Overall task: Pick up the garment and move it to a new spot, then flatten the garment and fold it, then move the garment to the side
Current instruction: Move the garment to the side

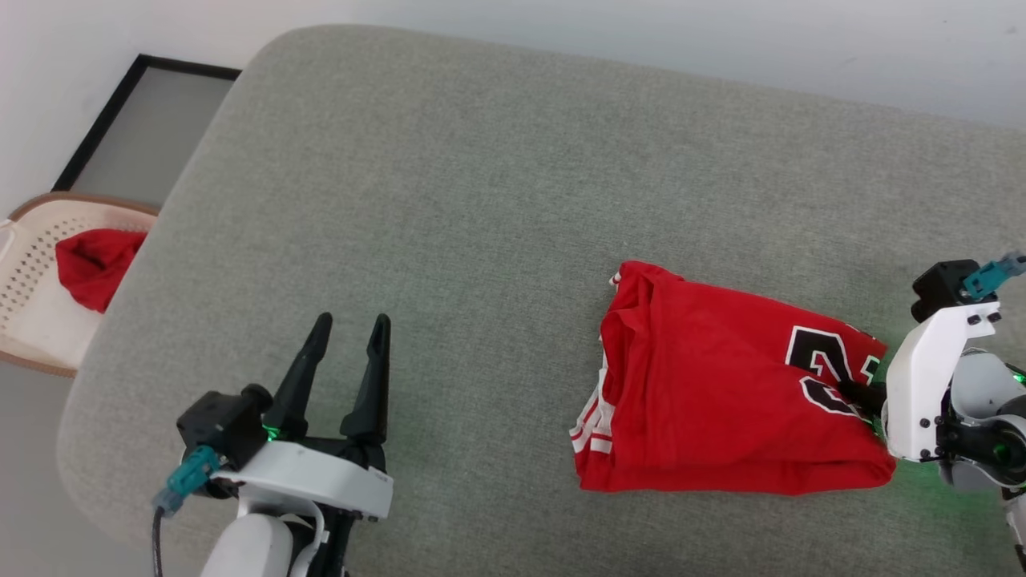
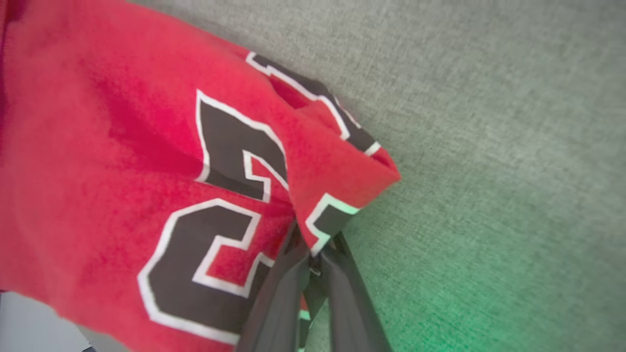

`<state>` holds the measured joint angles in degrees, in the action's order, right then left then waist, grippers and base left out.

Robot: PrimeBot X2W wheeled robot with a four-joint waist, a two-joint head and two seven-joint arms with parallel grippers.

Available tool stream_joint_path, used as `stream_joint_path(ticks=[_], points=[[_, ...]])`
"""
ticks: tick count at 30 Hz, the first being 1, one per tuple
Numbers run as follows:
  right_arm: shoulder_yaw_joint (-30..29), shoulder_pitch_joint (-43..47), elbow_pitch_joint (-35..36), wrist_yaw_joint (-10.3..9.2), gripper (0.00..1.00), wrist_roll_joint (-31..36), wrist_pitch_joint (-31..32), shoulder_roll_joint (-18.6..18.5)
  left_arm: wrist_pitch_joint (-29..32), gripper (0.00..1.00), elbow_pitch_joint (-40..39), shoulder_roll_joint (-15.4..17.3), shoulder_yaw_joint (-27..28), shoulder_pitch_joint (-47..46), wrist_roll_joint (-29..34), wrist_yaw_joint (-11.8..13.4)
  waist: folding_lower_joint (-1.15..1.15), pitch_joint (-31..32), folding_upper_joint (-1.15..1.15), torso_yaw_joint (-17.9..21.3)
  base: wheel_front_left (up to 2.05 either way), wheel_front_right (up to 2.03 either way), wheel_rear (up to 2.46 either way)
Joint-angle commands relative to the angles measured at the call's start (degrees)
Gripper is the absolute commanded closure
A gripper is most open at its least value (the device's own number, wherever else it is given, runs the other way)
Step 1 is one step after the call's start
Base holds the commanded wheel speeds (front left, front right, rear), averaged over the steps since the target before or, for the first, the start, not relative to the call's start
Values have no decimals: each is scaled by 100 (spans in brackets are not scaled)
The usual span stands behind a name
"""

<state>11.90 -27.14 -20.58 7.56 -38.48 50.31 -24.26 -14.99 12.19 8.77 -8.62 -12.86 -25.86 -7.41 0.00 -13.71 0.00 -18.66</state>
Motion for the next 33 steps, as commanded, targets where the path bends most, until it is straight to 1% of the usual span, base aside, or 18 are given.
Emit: stream_joint_path(ticks=[1, 6, 12, 23, 28, 33], points=[[-7, 110, -154, -19, 100, 42, -12, -131, -15, 0, -10, 17, 5, 5, -56, -16, 0, 33, 0, 45, 0, 0, 0], [-44, -66, -131, -19, 100, 2, -191, -340, -15, 0, -23, 69, 22, 16, -43, -16, 0, 86, 0, 176, 0, 0, 0], [-32, -290, -83, -13, 100, 42, -341, -775, -14, 0, -91, 142, -38, -24, 4, -16, 0, 86, 0, 394, 0, 0, 0], [-116, -757, 36, -12, 100, 216, -374, -1856, -15, 0, -340, 155, -110, -280, 64, -16, 0, -293, 0, 871, 0, 0, 0], [-171, -937, -20, -12, 100, 285, -560, -2357, -14, 0, -423, 169, -157, -419, 89, -16, 0, -531, 0, 1032, 0, 0, 0], [-48, -1103, -80, -12, 100, 468, -875, -2892, -14, 0, -538, 133, -177, -518, 179, -16, 0, -772, 0, 1154, 0, 0, 0]])
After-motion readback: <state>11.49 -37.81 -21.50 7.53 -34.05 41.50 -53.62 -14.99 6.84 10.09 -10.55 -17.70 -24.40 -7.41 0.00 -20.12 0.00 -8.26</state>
